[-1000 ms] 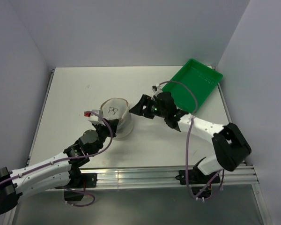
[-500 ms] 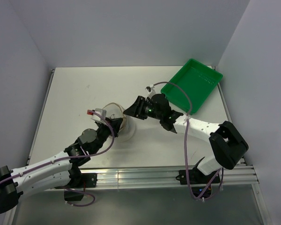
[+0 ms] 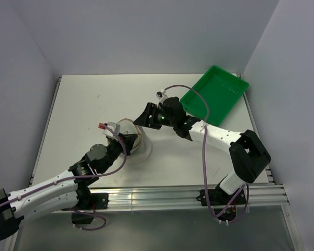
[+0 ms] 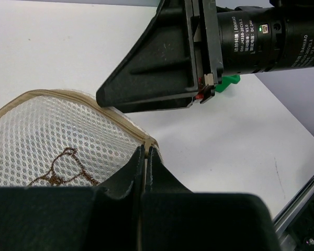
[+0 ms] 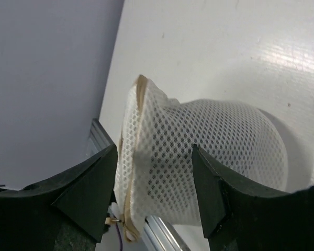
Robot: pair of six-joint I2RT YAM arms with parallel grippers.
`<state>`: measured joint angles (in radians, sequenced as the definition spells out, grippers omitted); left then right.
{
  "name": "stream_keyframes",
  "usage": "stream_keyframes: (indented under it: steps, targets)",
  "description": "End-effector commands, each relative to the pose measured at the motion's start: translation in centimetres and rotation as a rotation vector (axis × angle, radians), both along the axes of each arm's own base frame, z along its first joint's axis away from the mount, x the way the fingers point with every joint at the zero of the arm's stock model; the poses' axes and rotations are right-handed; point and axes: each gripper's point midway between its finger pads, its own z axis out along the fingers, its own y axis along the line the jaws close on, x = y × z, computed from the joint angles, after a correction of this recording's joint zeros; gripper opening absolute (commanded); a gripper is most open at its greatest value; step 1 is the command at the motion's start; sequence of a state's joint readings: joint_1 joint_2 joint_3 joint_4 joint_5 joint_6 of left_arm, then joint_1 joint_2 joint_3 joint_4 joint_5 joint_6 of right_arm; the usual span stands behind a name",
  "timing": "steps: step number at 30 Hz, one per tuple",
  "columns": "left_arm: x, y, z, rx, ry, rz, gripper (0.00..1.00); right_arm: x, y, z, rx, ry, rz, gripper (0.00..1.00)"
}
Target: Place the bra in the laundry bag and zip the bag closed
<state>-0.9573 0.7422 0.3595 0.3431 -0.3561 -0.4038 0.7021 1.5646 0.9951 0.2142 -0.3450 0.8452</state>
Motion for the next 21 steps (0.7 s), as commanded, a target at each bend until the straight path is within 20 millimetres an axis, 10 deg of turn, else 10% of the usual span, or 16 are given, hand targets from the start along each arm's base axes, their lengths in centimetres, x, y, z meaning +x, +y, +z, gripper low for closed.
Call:
stream_keyframes:
  steps: [1, 5, 10, 21]
  targets:
    - [-0.1, -0.3, 2.7, -0.023, -0.050, -0.020, 0.00, -1.2, 0.5, -0.4, -0.033, -0.002, 0.080, 0.66]
    - [-0.3, -1.2, 2.8, -0.005, -0.047, -0.059, 0.00, -1.7, 0.6, -0.5, -0.075, -0.016, 0.131, 0.55]
    - [-0.4, -2.2, 2.5, 0.017, -0.041, -0.102, 0.00, -1.3, 1.4, -0.1, -0.074, -0.021, 0.165, 0.01]
    - [-2.1, -2.0, 0.6, 0.039, 0.075, -0.149, 0.00, 7.0, -2.7, 1.9, 0.078, -0.042, -0.270, 0.00]
